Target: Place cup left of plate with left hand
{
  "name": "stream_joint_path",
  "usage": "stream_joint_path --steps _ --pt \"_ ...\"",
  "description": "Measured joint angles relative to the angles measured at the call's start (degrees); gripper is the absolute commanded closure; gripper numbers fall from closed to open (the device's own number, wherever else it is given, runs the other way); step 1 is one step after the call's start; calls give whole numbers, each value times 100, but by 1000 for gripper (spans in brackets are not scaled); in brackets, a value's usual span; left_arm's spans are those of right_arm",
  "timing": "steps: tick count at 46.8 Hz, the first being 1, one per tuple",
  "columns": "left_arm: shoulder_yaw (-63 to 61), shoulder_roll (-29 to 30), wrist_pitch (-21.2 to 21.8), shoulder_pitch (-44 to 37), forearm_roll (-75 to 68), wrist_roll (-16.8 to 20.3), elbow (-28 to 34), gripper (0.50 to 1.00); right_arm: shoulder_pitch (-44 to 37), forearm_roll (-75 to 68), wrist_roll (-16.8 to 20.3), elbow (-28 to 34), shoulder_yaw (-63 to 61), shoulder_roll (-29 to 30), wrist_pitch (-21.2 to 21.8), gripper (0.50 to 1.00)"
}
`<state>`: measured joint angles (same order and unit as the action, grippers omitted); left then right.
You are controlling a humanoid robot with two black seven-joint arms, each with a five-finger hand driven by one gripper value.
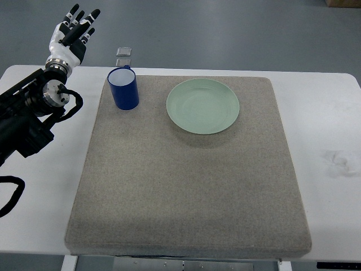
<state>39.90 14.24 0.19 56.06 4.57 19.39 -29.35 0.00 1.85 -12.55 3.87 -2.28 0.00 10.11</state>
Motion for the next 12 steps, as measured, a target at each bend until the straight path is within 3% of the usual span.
stream_joint_path --steps 12 --pt "0 0 -2 17 0 -1 0 504 0 8 0 0 2 0 0 568"
